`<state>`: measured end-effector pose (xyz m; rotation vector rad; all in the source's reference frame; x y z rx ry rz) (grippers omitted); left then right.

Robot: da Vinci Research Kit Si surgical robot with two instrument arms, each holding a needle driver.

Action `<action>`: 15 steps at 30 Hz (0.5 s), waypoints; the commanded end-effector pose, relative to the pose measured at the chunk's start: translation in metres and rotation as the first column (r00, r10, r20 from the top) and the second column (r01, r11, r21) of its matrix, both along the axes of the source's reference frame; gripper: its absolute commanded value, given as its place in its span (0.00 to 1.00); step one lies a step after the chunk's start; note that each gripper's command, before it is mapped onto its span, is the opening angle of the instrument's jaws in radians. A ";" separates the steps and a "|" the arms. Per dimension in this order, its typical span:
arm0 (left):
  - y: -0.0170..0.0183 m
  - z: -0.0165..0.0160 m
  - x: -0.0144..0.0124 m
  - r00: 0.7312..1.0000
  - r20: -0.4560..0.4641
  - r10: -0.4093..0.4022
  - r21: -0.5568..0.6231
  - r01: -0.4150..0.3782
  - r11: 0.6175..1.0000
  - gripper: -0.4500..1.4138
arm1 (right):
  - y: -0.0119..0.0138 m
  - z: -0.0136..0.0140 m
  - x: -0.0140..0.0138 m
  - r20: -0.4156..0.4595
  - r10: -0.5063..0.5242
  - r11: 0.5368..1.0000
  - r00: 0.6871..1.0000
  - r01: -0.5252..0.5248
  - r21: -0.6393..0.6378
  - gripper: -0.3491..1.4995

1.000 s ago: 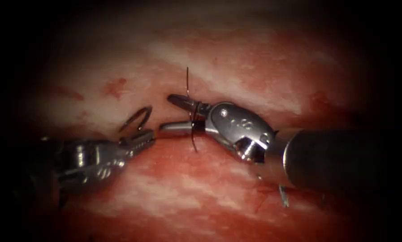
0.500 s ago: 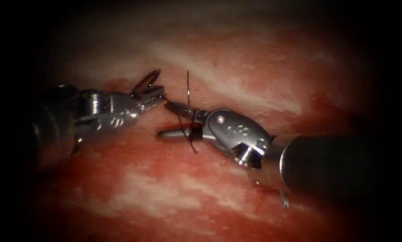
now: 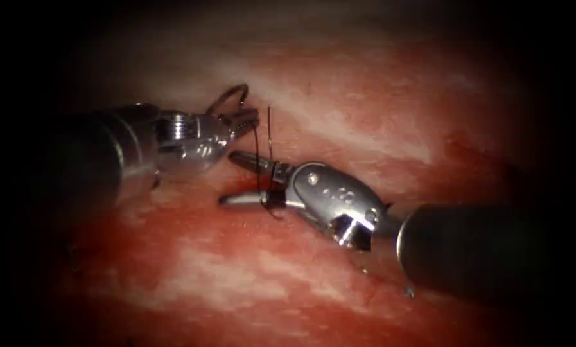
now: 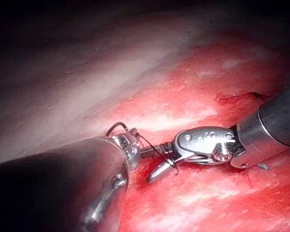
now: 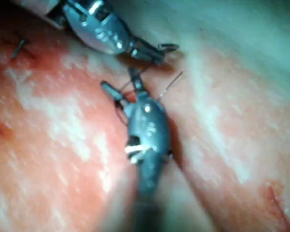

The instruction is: Wound Closure

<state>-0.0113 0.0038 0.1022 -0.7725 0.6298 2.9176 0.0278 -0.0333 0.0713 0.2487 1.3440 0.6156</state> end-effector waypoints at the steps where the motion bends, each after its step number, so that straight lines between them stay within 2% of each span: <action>1: -0.0002 0.0012 -0.0005 1.000 -0.002 0.004 -0.001 -0.004 1.000 0.00 | -0.0006 0.0008 0.0004 -0.021 0.005 1.000 1.000 -0.004 0.012 0.54; 6: -0.0011 0.0023 -0.0007 1.000 -0.005 -0.004 -0.007 0.004 1.000 0.00 | -0.0007 0.0008 0.0004 -0.095 0.016 0.999 0.995 -0.013 0.030 0.52; 15: -0.0027 0.0019 -0.0002 1.000 -0.008 -0.007 -0.010 0.007 1.000 0.00 | -0.0004 0.0007 -0.0012 -0.180 0.080 0.996 0.980 -0.074 0.044 0.48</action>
